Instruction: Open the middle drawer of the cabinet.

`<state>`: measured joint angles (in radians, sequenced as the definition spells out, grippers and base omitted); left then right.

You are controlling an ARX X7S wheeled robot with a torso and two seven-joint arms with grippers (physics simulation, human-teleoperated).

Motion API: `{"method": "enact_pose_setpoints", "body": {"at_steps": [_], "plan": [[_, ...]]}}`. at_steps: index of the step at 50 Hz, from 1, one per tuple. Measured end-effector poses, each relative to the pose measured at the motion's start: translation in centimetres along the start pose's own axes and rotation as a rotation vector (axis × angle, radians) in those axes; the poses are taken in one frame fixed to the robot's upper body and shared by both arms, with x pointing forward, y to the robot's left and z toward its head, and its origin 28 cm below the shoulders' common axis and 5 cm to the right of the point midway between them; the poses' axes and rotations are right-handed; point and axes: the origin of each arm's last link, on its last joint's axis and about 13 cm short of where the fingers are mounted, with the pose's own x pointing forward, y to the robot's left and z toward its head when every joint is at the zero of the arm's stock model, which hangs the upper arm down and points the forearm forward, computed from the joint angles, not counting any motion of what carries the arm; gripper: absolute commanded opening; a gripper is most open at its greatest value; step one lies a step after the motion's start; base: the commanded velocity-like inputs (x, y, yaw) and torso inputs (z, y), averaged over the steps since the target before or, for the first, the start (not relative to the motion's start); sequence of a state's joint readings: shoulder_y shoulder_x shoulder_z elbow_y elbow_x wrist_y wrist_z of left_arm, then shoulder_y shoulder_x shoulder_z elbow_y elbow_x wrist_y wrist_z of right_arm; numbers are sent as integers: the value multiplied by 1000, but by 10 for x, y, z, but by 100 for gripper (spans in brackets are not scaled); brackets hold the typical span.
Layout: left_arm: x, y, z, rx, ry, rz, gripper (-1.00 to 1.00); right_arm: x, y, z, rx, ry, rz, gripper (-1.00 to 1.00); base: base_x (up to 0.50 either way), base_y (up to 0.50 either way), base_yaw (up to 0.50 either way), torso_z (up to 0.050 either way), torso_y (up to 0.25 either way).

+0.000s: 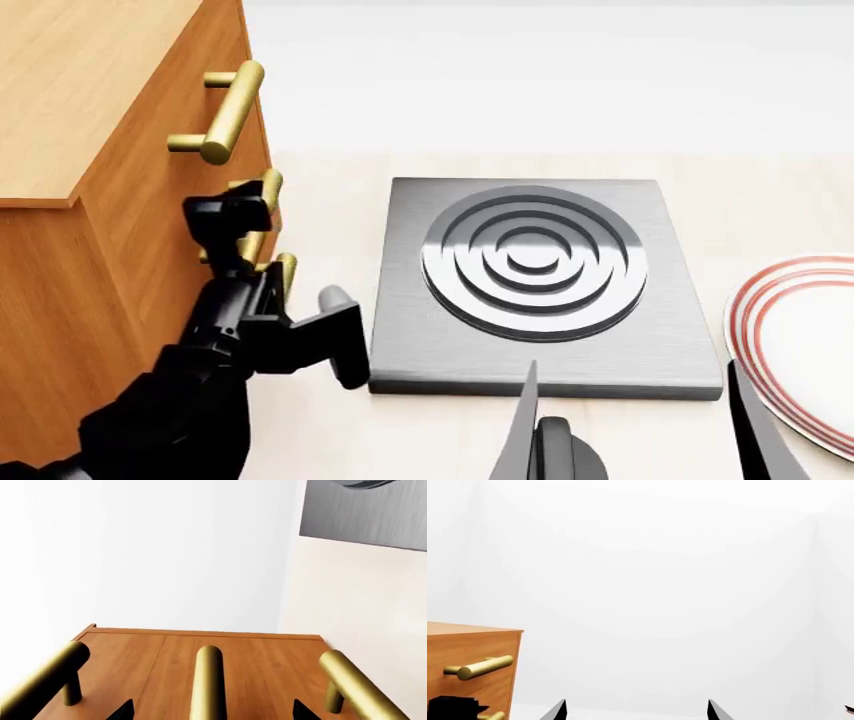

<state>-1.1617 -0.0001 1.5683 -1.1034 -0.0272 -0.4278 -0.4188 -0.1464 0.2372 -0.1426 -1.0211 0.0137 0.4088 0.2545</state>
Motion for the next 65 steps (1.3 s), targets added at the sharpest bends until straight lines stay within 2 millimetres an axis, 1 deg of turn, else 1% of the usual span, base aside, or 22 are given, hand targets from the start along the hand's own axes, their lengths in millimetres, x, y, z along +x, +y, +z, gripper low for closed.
{"method": "enact_pose_setpoints", "body": {"at_steps": [10, 11, 23, 36, 65], "plan": [[0, -2, -4, 7, 16, -5, 100, 0, 0, 0, -1, 0, 0, 100, 0, 0, 0, 0, 0], [0, -2, -4, 7, 16, -6, -100, 0, 0, 0, -1, 0, 0, 100, 0, 0, 0, 0, 0], [0, -1, -5, 24, 10, 21, -100, 0, 0, 0, -1, -2, -1, 100, 0, 0, 0, 0, 0], [0, 0, -4, -8, 12, 30, -100, 0, -1, 1, 0, -4, -5, 100, 0, 0, 0, 0, 0], [-6, 5, 8, -17, -6, 12, -100, -1, -2, 2, 3, -11, -12, 100, -1, 0, -3, 0, 2]]}}
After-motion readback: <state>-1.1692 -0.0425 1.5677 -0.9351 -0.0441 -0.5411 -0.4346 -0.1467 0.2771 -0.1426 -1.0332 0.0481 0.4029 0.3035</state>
